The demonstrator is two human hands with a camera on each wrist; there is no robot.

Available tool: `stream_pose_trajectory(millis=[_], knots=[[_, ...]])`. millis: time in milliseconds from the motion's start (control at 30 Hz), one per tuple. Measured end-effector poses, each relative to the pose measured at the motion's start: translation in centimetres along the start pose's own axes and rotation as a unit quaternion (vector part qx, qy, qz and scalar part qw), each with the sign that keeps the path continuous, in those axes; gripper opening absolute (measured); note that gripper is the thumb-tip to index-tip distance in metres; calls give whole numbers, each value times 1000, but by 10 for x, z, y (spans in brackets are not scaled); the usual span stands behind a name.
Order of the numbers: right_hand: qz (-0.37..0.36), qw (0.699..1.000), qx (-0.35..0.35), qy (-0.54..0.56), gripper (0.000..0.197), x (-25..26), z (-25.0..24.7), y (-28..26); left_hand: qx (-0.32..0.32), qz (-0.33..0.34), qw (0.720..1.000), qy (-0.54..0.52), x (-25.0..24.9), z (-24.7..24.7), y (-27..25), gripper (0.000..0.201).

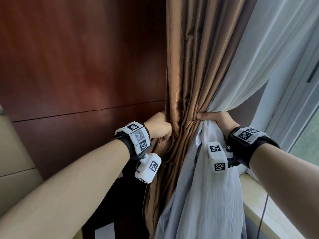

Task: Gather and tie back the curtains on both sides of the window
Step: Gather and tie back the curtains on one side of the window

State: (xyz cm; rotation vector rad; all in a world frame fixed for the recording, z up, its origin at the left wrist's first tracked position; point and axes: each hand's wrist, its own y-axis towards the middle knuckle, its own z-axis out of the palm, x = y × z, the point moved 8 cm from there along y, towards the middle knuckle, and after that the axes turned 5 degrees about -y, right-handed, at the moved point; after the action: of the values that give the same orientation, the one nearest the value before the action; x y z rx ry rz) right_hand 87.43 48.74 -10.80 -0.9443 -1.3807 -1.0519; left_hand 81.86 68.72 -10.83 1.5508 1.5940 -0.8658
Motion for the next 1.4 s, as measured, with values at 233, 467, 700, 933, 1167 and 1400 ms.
stream_pose_trajectory(millis=[233,467,700,933,1167,1400], knots=[[-34,999,20,-22,64,10,9,-11,57,18,994,-88,-24,21,-5,46],[-66,990,121,-29,52,16,24,-37,75,17,996,-50,-35,39,-11,54],[-60,988,141,-25,43,14,18,-48,103,15,994,-37,-47,52,-19,62],[-46,996,74,5,90,4,12,-30,122,-41,990,-55,-38,48,-27,27],[-27,999,22,15,94,0,7,-22,116,-63,987,-89,-9,23,-26,73],[-31,999,0,18,106,1,11,-19,58,-102,993,1,-9,1,-32,54]])
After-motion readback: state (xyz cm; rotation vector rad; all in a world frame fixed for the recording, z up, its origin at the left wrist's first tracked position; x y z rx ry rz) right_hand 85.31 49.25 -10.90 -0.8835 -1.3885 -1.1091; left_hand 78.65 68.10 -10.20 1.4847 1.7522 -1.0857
